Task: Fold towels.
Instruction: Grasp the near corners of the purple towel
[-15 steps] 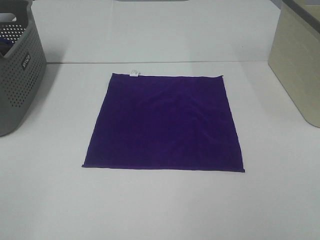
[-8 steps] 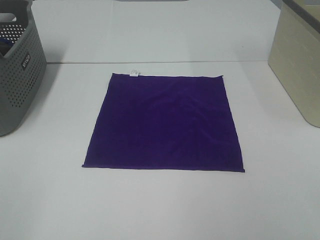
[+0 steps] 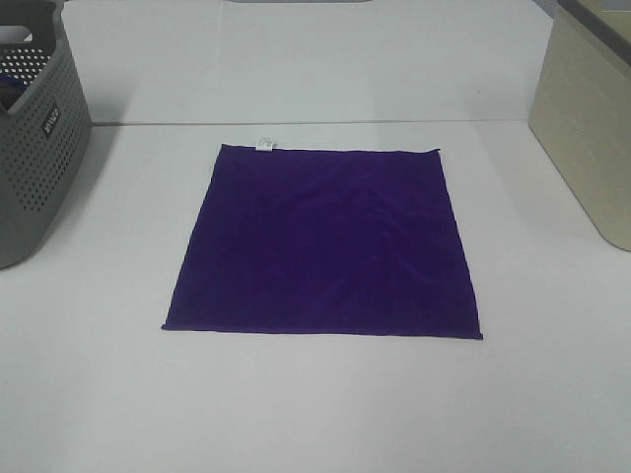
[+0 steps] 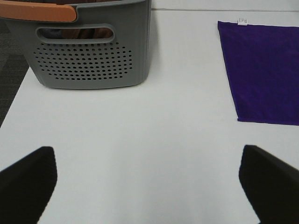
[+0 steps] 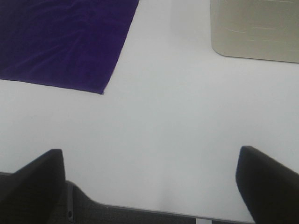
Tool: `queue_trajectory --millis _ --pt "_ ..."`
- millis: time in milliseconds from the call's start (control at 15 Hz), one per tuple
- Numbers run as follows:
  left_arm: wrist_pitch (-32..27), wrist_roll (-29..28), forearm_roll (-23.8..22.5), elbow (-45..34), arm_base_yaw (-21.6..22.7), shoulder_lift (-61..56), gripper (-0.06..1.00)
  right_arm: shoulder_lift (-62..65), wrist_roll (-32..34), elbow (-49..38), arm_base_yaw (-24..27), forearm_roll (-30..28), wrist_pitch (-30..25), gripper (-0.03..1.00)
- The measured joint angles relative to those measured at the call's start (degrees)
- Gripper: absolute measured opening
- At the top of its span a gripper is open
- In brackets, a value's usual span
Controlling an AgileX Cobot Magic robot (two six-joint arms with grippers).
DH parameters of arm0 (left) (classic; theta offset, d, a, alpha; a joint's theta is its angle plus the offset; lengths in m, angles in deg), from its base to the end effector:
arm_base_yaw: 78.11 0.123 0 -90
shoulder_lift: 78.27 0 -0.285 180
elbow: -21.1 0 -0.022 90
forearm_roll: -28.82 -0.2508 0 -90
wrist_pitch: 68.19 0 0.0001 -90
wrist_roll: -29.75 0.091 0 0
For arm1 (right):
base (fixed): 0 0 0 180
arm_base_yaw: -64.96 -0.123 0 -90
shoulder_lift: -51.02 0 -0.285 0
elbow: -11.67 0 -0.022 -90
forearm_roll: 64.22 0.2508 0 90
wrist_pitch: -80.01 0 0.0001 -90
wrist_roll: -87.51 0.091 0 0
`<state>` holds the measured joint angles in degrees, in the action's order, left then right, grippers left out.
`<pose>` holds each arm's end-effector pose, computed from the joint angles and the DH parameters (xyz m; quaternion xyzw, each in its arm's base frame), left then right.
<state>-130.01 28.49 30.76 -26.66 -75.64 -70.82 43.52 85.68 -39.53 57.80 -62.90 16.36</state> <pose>-0.0081 -0.0031 0.2797 -0.0268 0.8522 -0.0114 0.5223 -0.0031 0.0015 0.2605 -0.0692 0.8733 0.0339 0.4810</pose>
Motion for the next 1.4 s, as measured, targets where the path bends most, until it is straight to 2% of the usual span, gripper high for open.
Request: queue_trajectory --millis 600,733,800,933,1000,1133,1267,1400 --pt "0.00 0.00 0.00 0.00 0.00 0.00 0.99 0.00 0.00 0.34 0.00 0.06 0.97 0.96" --pt "-2.29 0.63 1.09 1.89 0.00 2.23 0.99 -1.49 0.11 2.86 0.00 0.46 0.97 0.96" --pt "-4.81 0.80 1.78 4.98 0.00 7.96 0.99 -6.02 0.80 4.98 0.00 0.52 -0.63 0.96" --pt "-7.56 0.86 1.78 11.75 0.00 20.11 0.99 -23.43 3.21 11.75 0.00 0.97 -3.44 0.96" --pt "-7.85 0.86 1.78 15.93 0.00 28.65 0.99 -27.27 3.21 13.92 0.00 1.38 -3.50 0.96" --pt "-7.56 2.41 2.35 23.03 0.00 45.78 0.99 -45.26 2.52 21.89 0.00 3.61 -3.27 0.96" --pt "-5.16 5.84 5.56 28.02 0.00 59.36 0.99 -60.73 0.97 27.96 0.00 4.64 -1.49 0.95" --pt "-1.83 10.94 12.43 30.31 -0.63 70.07 0.99 -71.33 -0.40 33.00 1.95 7.33 -0.63 0.94"
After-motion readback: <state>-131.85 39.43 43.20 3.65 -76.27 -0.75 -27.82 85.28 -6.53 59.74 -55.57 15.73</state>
